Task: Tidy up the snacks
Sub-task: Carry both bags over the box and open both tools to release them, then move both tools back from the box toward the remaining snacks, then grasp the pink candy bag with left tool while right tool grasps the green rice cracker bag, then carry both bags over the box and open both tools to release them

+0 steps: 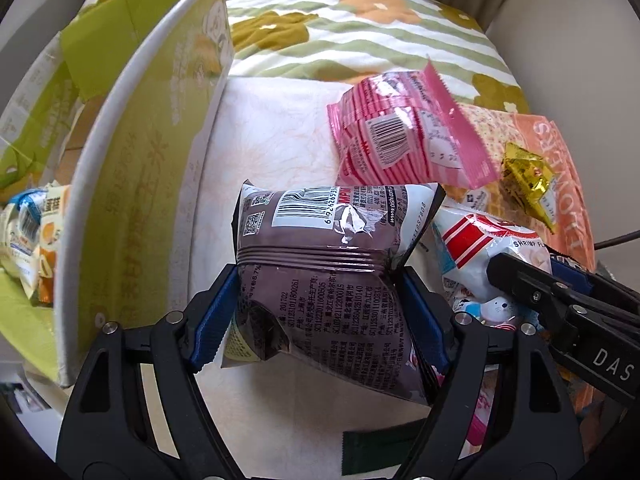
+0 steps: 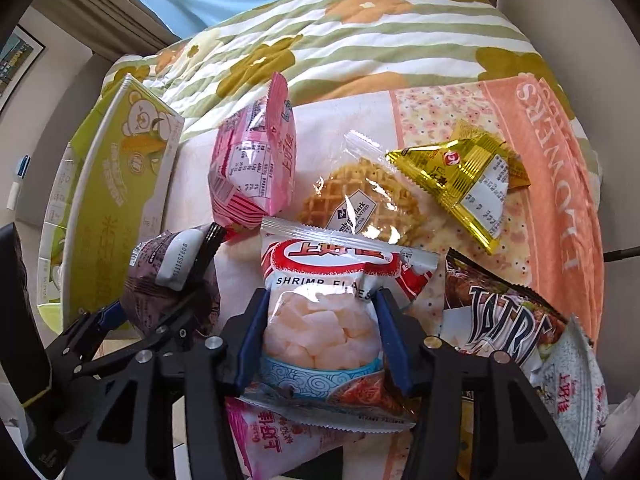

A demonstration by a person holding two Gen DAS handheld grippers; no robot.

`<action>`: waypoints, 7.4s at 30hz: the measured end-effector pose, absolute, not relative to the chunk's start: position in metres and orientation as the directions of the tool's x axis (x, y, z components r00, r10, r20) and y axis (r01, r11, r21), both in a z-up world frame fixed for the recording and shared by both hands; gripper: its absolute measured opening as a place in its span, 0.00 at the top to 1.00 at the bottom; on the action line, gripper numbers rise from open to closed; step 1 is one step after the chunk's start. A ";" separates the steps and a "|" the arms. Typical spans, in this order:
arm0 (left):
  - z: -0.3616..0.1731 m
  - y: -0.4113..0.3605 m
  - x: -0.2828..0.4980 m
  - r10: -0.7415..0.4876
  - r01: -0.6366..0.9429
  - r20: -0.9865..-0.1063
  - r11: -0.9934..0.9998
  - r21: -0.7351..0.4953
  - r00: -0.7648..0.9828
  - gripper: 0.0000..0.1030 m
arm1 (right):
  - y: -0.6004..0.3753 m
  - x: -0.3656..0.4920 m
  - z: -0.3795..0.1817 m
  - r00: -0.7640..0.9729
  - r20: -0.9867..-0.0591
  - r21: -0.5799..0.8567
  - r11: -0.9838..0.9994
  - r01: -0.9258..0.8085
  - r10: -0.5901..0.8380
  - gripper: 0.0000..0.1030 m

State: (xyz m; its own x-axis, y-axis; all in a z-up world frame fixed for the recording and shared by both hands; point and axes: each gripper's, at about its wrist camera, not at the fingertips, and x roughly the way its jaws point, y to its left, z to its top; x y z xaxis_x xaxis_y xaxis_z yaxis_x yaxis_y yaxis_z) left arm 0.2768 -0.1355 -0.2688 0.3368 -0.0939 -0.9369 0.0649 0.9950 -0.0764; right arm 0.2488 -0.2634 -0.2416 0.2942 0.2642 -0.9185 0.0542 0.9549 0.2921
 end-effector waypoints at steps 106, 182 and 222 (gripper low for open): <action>-0.129 0.187 0.276 -0.205 0.149 -0.822 0.978 -0.147 0.531 0.09 | 0.002 0.256 -0.097 0.641 -0.697 0.275 0.946 -0.173 0.320 0.03; -0.319 -0.223 0.185 -0.364 0.517 -0.887 0.837 -0.179 0.284 0.49 | -0.356 0.107 -0.233 0.614 -0.789 0.028 0.998 0.057 -0.013 0.33; -0.123 -0.113 0.182 -0.303 0.326 -0.755 0.937 -0.125 0.581 0.49 | -0.296 0.127 -0.107 0.719 -0.674 0.120 0.985 -0.121 0.170 0.57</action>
